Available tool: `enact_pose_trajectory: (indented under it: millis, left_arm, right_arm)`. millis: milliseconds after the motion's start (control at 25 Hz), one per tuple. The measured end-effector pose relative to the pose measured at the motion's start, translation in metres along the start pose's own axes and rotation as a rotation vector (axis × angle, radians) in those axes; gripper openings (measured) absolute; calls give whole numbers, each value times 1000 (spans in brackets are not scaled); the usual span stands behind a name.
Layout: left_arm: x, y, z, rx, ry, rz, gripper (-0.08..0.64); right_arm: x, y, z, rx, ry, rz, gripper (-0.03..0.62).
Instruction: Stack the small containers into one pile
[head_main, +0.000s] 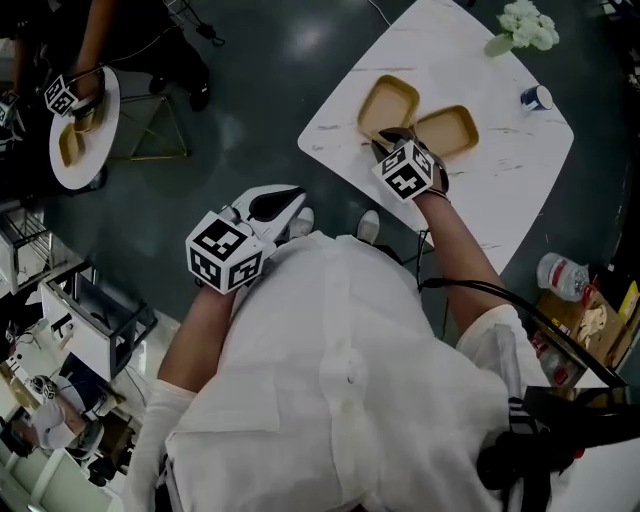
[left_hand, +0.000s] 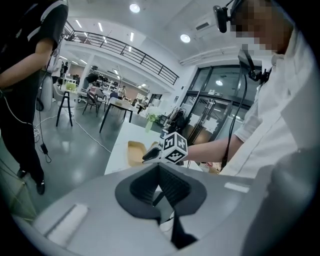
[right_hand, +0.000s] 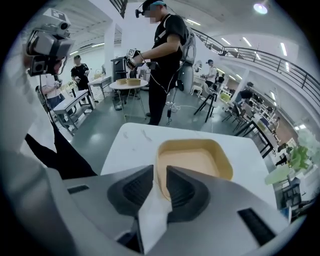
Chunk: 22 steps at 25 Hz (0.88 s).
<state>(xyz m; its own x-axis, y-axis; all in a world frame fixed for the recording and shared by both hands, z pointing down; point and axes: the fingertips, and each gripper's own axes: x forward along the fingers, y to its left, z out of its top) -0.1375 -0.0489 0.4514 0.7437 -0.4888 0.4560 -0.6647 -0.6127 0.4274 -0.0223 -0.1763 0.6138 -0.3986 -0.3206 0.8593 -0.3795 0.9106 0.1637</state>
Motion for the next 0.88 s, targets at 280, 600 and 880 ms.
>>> enact_pose_trajectory:
  millis: [280, 600, 880]
  left_arm:
    - [-8, -1, -8, -17, 4, 21, 6]
    - [-16, -1, -13, -26, 2, 36, 6]
    - [-12, -4, -12, -16, 9, 24, 6]
  right_arm:
    - [18, 6, -2, -50, 32, 34, 66]
    - [26, 7, 3, -65, 30, 26, 23]
    - [19, 4, 8, -81, 9, 4, 18]
